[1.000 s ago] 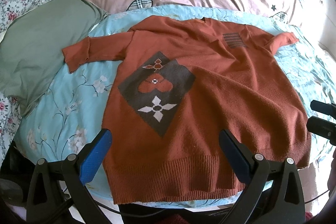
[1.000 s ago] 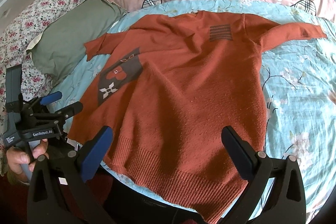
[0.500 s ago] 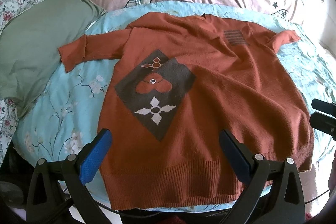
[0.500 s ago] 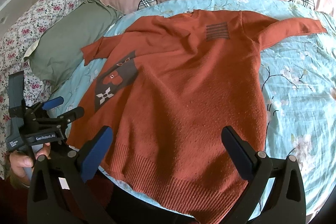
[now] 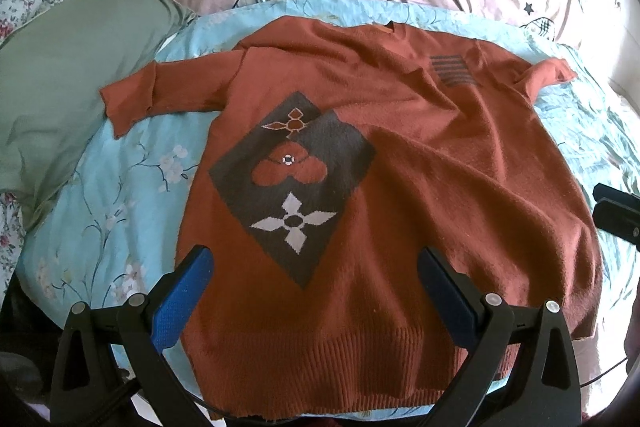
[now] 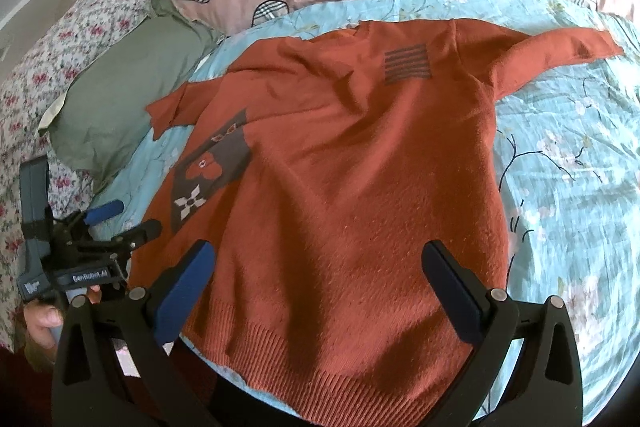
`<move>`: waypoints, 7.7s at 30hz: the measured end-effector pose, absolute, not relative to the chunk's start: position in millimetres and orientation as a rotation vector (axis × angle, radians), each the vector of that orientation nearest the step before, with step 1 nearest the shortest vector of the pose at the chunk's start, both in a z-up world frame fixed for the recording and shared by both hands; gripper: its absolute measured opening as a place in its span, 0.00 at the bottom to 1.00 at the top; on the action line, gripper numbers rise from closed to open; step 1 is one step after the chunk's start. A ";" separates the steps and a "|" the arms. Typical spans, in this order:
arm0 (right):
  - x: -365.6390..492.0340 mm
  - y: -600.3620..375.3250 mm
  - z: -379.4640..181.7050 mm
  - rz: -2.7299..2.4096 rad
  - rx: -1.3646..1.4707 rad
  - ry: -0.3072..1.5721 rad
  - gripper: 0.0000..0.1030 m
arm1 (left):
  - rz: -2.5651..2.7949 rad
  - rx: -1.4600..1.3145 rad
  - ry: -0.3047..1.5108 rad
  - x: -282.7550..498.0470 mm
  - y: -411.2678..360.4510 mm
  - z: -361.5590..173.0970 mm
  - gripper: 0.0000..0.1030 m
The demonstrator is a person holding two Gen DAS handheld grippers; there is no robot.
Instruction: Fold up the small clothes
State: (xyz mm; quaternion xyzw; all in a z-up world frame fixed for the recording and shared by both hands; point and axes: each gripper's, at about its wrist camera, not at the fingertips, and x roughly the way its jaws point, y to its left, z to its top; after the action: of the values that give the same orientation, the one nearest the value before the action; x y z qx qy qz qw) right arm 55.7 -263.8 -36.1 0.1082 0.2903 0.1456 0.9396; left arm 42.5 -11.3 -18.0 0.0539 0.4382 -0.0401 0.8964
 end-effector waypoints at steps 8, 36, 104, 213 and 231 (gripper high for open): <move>90.5 -343.0 -25.5 0.203 0.412 0.558 0.99 | -0.109 0.058 0.933 74.4 -5.3 -26.3 0.99; 273.7 -720.2 11.7 -0.316 0.796 0.319 0.09 | -0.156 0.080 1.079 174.7 -59.4 -59.0 0.99; 298.7 -409.6 1.9 0.204 0.527 0.555 0.10 | -0.253 -0.218 0.846 294.1 50.7 -65.2 0.04; 303.1 -265.3 -3.1 0.428 0.506 0.647 0.05 | -0.083 -0.356 0.929 239.2 133.9 -86.7 0.32; 270.8 -361.8 -18.8 0.182 0.556 0.589 0.05 | 0.028 -0.382 0.850 249.6 146.7 -83.6 0.11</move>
State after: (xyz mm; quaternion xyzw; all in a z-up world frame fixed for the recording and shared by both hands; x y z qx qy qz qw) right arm 270.8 -361.8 -18.8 0.2700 0.2859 0.0886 0.9151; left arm 249.6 146.7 -83.6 -0.1843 0.4097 0.0136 0.8933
